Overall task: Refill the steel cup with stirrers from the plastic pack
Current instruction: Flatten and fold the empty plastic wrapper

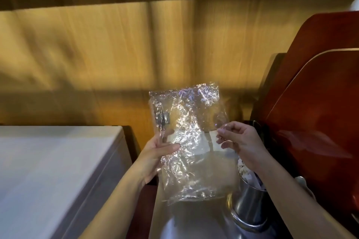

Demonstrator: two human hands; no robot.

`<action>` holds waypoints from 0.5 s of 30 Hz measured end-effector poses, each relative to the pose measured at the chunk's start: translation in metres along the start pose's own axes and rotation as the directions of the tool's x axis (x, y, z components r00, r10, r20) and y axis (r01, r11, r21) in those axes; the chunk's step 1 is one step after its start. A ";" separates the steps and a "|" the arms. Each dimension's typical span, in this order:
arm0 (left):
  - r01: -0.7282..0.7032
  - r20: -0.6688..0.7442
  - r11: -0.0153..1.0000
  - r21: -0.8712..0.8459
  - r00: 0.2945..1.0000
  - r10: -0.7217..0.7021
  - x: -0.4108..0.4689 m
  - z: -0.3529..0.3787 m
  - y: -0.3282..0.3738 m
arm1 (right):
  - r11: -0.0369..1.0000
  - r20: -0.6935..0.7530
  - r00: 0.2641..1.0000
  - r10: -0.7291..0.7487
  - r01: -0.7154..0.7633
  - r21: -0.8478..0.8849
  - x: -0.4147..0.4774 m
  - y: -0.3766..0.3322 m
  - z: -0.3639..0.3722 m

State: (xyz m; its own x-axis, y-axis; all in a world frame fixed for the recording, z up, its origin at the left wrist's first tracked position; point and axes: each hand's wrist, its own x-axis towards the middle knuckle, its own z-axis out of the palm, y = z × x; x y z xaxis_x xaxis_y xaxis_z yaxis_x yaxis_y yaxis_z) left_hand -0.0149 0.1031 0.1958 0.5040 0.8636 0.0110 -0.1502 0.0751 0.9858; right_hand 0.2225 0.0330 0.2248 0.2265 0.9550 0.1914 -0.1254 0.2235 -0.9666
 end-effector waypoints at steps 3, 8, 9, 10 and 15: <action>-0.028 -0.003 0.998 -0.058 1.000 0.028 0.001 0.002 -0.001 | 1.000 -0.016 1.000 -0.001 0.001 -0.005 0.000 0.004 -0.003; -0.064 -0.056 0.997 -0.042 0.997 0.061 0.002 0.003 -0.001 | 0.999 0.002 1.000 0.010 -0.010 -0.053 0.000 0.006 -0.006; -0.069 -0.067 0.997 -0.038 0.996 0.067 0.003 0.003 -0.001 | 0.997 0.016 1.000 0.020 -0.019 -0.070 0.001 0.006 -0.008; -0.079 -0.078 0.996 -0.035 0.994 0.077 0.003 0.002 -0.001 | 0.995 0.035 0.999 0.036 -0.033 -0.092 0.001 0.006 -0.010; -0.093 -0.106 0.996 0.014 0.990 0.094 0.002 -0.005 0.000 | 0.983 0.116 0.989 0.092 -0.071 -0.170 -0.002 0.010 -0.019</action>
State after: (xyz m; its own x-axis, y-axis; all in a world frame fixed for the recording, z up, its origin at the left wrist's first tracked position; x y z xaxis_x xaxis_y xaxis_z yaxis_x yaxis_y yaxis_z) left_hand -0.0182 0.1079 0.1945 0.3949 0.9147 0.0855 -0.1844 -0.0122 0.9828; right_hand 0.2387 0.0297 0.2115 0.1007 0.9876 0.1205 0.0252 0.1185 -0.9926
